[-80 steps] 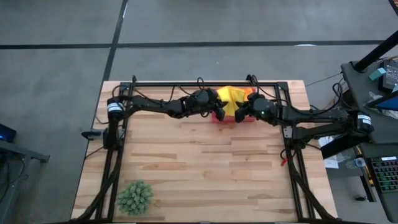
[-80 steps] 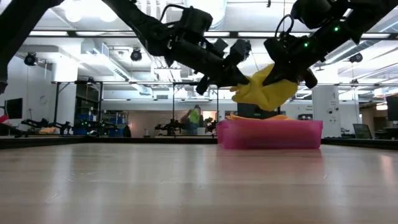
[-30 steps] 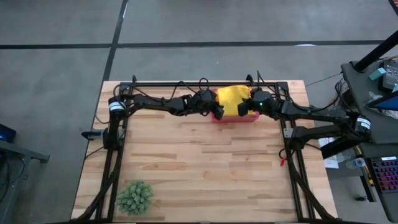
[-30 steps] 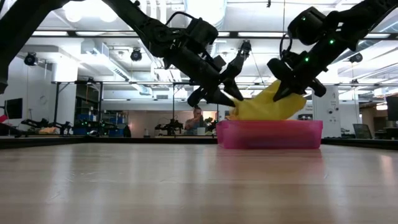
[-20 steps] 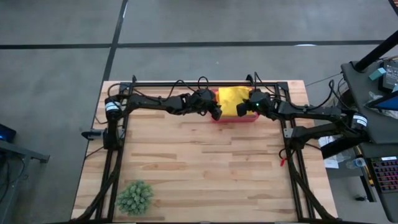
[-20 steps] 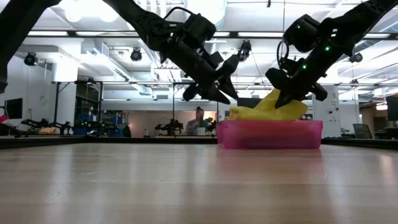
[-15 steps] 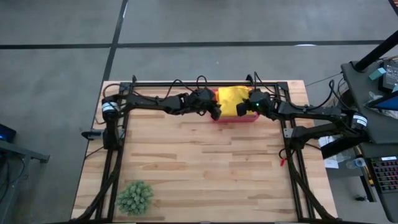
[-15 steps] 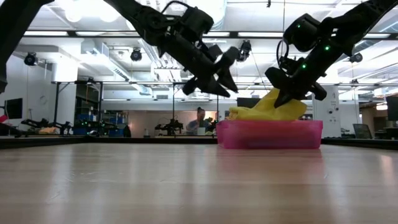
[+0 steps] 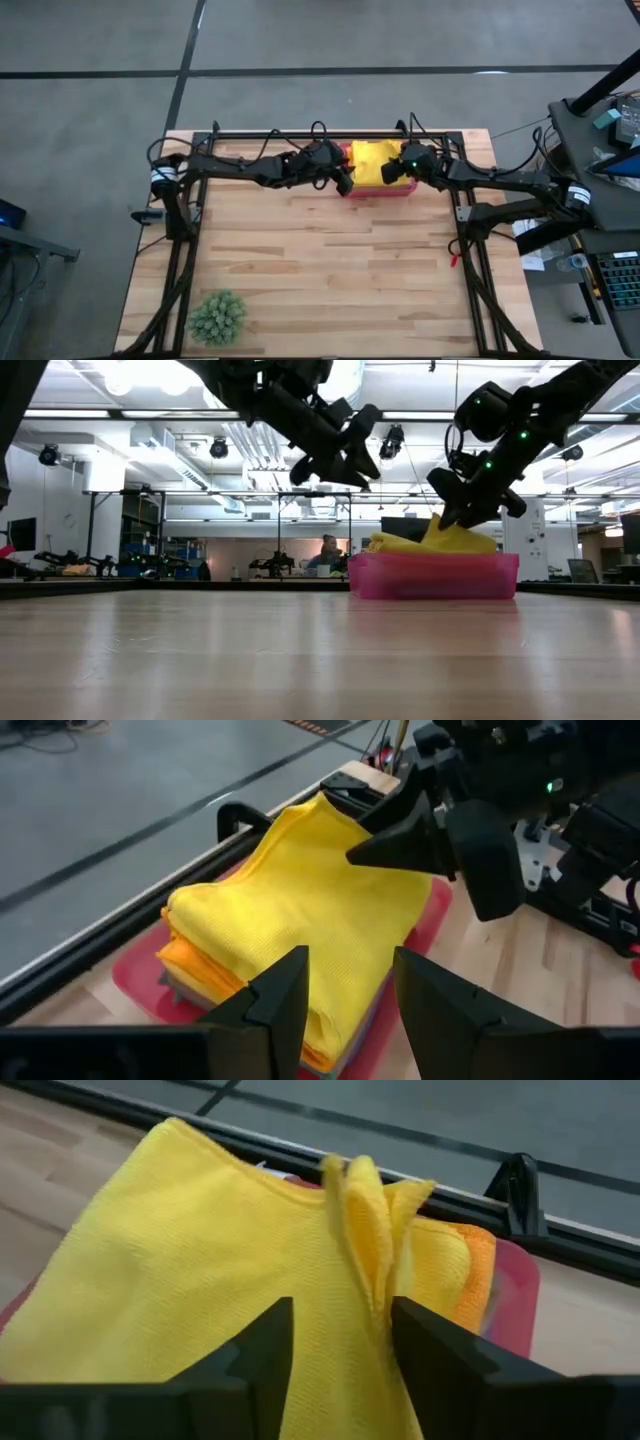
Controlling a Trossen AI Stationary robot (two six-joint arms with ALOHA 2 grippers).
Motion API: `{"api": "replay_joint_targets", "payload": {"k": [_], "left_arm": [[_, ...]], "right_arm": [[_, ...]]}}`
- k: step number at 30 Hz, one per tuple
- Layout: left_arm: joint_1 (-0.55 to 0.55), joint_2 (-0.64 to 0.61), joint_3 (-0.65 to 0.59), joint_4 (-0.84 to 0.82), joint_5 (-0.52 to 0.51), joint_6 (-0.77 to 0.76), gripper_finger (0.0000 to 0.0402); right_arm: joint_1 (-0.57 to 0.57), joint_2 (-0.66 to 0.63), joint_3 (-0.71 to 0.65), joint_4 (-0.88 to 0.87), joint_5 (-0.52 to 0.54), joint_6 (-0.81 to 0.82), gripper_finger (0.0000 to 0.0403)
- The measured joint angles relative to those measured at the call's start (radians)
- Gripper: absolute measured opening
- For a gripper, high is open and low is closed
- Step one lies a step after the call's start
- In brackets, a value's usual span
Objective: Fold microfiber towels
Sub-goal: Put the folded yellow microfiber cloth into the red bin
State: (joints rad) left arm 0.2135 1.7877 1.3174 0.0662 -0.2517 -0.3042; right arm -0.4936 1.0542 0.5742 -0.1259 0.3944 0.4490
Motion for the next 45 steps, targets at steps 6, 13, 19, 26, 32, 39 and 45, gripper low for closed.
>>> {"api": "replay_joint_targets", "payload": {"k": [6, 13, 19, 26, 32, 39, 45], "left_arm": [[-0.015, -0.001, -0.002, 0.001, -0.008, 0.087, 0.0132], [-0.067, -0.008, -0.013, -0.003, 0.000, 0.183, 0.0132], [-0.137, -0.069, -0.019, -0.006, -0.001, 0.262, 0.0132], [-0.219, -0.225, -0.100, 0.000, -0.037, 0.317, 0.0132], [-0.246, -0.331, -0.186, 0.018, -0.046, 0.318, 0.0132], [-0.247, -0.376, -0.252, 0.073, -0.050, 0.319, 0.0132], [-0.247, -0.377, -0.258, 0.092, -0.050, 0.339, 0.0132]], "right_arm": [[-0.005, 0.000, 0.085, -0.102, 0.020, -0.032, 0.0179], [0.001, 0.000, 0.189, -0.178, 0.028, -0.108, 0.0143], [0.038, 0.001, 0.143, -0.027, 0.026, -0.136, 0.0077], [0.060, 0.019, 0.010, 0.327, 0.026, -0.175, 0.0012], [0.064, 0.140, -0.053, 0.588, 0.027, -0.172, 0.0009], [0.078, 0.361, -0.037, 0.792, 0.089, -0.171, 0.0009], [0.087, 0.503, -0.022, 0.932, 0.106, -0.171, 0.0009]]}}
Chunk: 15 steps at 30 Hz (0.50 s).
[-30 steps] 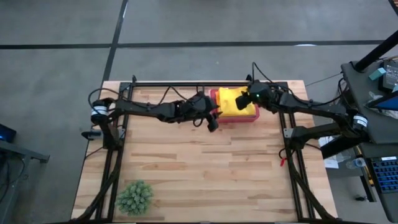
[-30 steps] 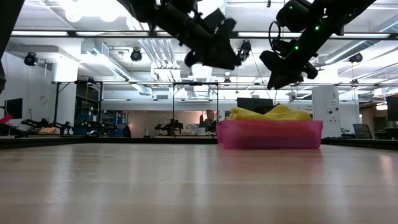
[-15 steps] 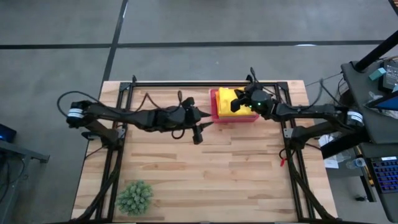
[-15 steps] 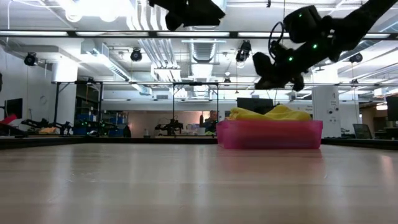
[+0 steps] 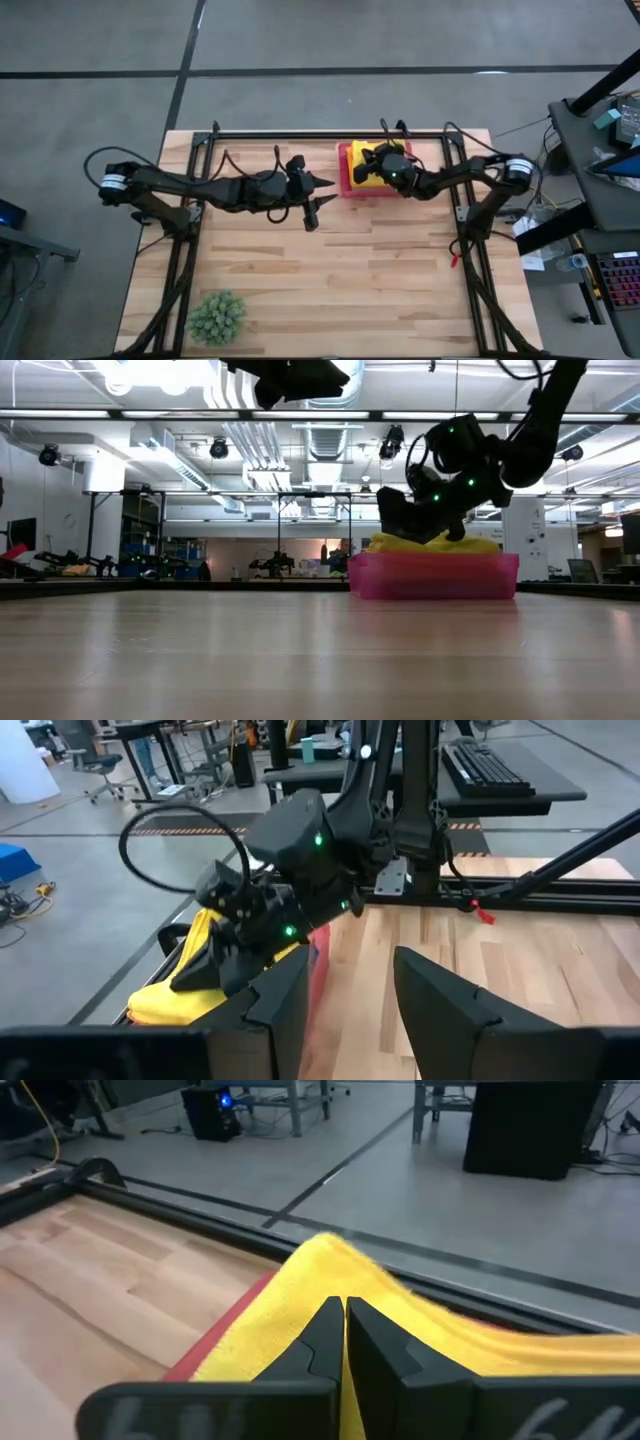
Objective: Fold microfiber towels
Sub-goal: Put the folded yellow microfiber cloth into the red bin
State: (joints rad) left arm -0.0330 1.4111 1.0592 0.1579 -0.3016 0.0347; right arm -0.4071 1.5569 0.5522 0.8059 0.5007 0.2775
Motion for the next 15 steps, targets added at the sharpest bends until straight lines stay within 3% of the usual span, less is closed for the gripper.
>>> {"api": "replay_joint_targets", "payload": {"k": [15], "left_arm": [[0.000, 0.004, -0.002, 0.044, 0.000, 0.005, 0.0132]], "right_arm": [[0.045, 0.174, 0.054, 0.121, 0.001, 0.000, 0.0009]]}}
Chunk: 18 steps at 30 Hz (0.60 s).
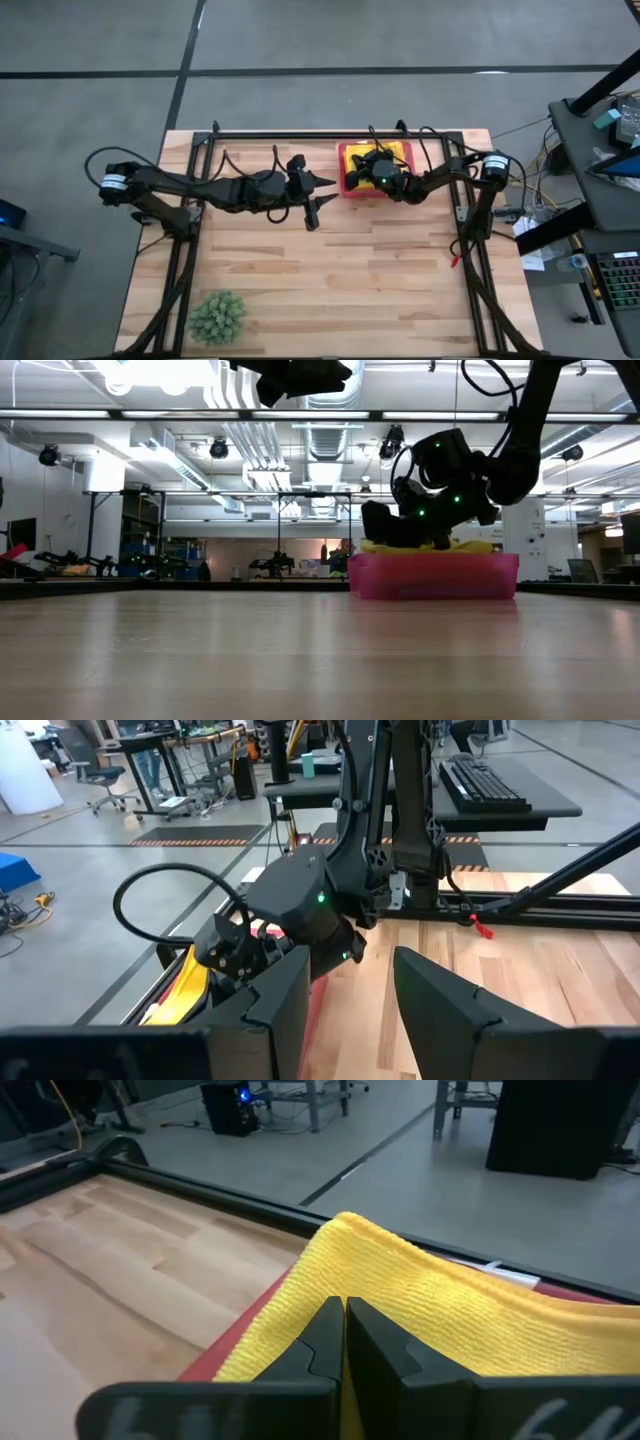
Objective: Fold microfiber towels
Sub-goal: Put the folded yellow microfiber cloth into the red bin
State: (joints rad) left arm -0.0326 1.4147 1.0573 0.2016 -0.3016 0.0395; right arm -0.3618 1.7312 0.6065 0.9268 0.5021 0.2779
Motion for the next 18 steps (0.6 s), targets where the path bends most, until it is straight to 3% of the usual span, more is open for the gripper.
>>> {"api": "replay_joint_targets", "payload": {"k": [18], "left_arm": [[0.000, 0.000, -0.018, 0.000, 0.000, -0.005, 0.0132]], "right_arm": [[0.000, -0.006, -0.003, -0.011, 0.049, -0.035, 0.0009]]}}
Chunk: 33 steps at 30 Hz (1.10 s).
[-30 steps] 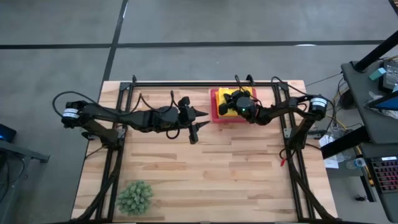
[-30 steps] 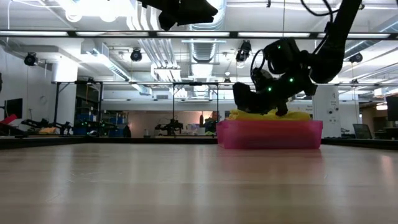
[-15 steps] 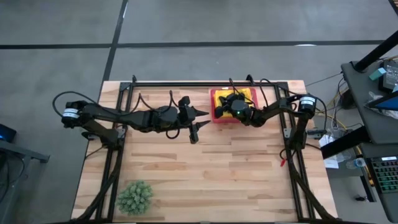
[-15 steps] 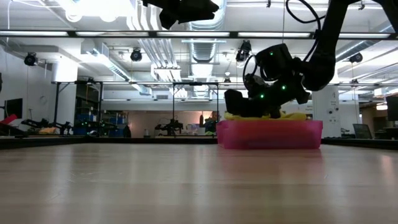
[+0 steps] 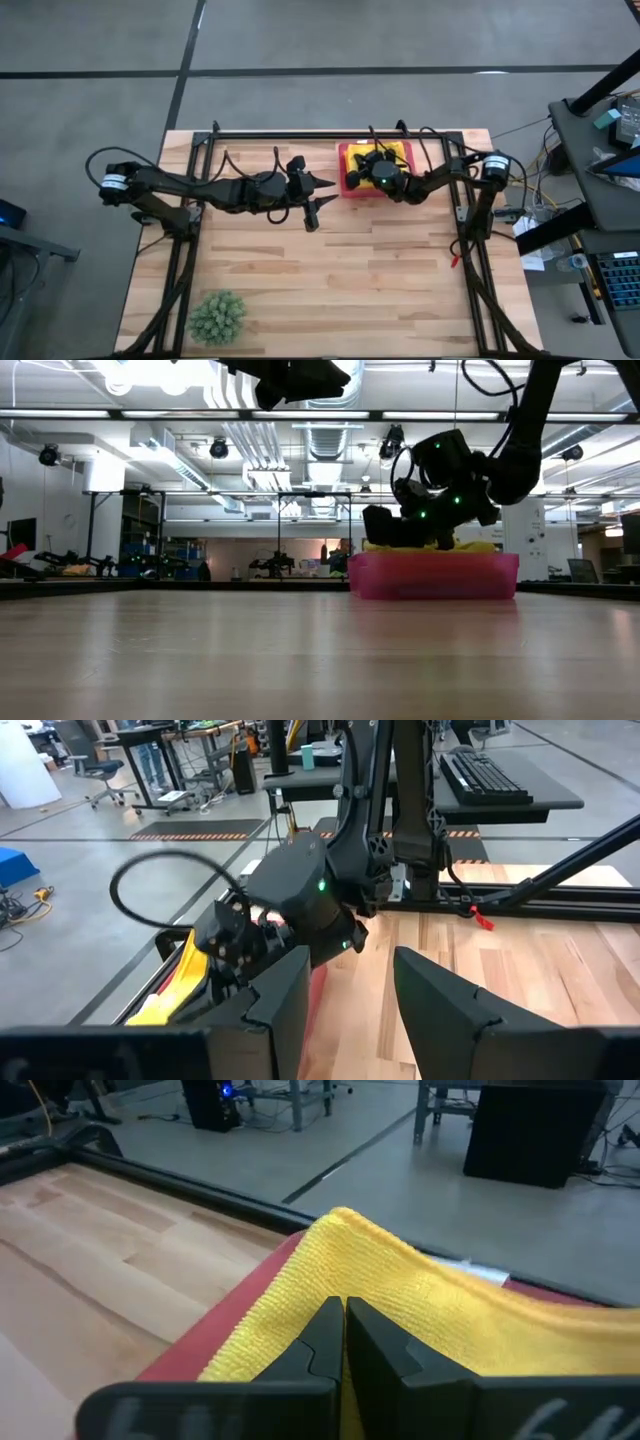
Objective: Fold microfiber towels
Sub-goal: Put the folded yellow microfiber cloth into the red bin
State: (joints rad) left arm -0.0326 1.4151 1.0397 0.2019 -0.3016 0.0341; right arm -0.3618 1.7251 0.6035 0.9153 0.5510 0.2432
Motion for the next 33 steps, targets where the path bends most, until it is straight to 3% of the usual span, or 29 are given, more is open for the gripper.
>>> {"api": "replay_joint_targets", "payload": {"k": [5, 9, 13, 23, 27, 30, 33], "left_arm": [[0.000, 0.000, 0.000, 0.000, 0.000, 0.000, 0.0132], [0.000, 0.000, 0.000, -0.001, 0.000, 0.000, 0.0132], [0.000, 0.000, 0.000, -0.001, 0.000, 0.000, 0.0132], [0.000, 0.000, 0.000, -0.001, 0.000, 0.000, 0.0132], [0.000, -0.001, 0.000, -0.010, 0.000, 0.023, 0.0132], [0.000, -0.013, 0.000, -0.037, 0.000, 0.045, 0.0132], [0.000, -0.037, -0.001, -0.056, 0.000, 0.059, 0.0132]], "right_arm": [[0.014, -0.127, 0.000, -0.043, 0.000, -0.032, 0.0009], [0.012, -0.270, 0.000, -0.222, 0.008, -0.036, 0.0009], [0.003, -0.382, -0.009, -0.380, 0.087, -0.055, 0.0009], [-0.020, -0.424, -0.130, -0.404, 0.098, -0.007, 0.0009], [-0.025, -0.492, -0.097, -0.532, -0.045, 0.027, 0.0009], [-0.050, -0.549, -0.003, -0.777, -0.177, 0.088, 0.0009], [-0.075, -0.574, 0.100, -1.045, -0.245, 0.123, 0.0009]]}}
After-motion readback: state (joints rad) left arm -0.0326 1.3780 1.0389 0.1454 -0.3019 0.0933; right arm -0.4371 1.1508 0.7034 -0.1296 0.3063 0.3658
